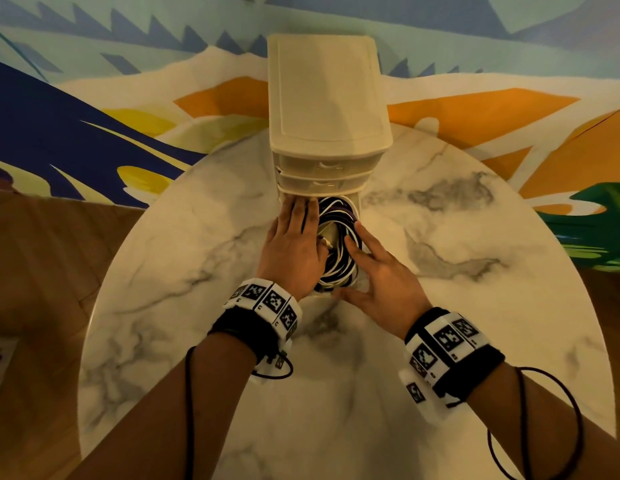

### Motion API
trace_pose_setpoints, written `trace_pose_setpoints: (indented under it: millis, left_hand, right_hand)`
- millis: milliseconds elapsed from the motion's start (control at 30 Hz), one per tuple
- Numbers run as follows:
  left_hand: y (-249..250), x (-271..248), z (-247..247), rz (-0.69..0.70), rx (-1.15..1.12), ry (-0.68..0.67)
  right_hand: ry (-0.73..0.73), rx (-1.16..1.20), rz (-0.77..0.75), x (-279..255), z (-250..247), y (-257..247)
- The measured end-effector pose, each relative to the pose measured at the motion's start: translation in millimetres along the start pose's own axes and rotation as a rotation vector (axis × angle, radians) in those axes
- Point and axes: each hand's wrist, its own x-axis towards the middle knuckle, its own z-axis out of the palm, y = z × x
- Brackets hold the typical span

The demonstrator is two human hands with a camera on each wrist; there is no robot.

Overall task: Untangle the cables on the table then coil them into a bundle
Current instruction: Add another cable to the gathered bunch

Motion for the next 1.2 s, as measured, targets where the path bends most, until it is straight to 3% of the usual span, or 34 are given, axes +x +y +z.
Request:
trace_pose_setpoints:
  millis: [400,667,1200]
  left_hand:
    - [0.4,1.0,-1.4,-0.01,0.018,-0.005]
    - [-1.5,2.2,0.0,-0.031,0.028,-0.012]
    - [-3.8,5.3,-1.9,-0.013,0.034,-0.03]
  right_hand:
    - [0.118,-0.124,0.036,8.3,-0.1,-9.1]
    - [0.0,-0.011,0.036,7.7,-6.3,-13.4]
    - [0.002,0.13,0.096,9.1,-3.7,-19.5]
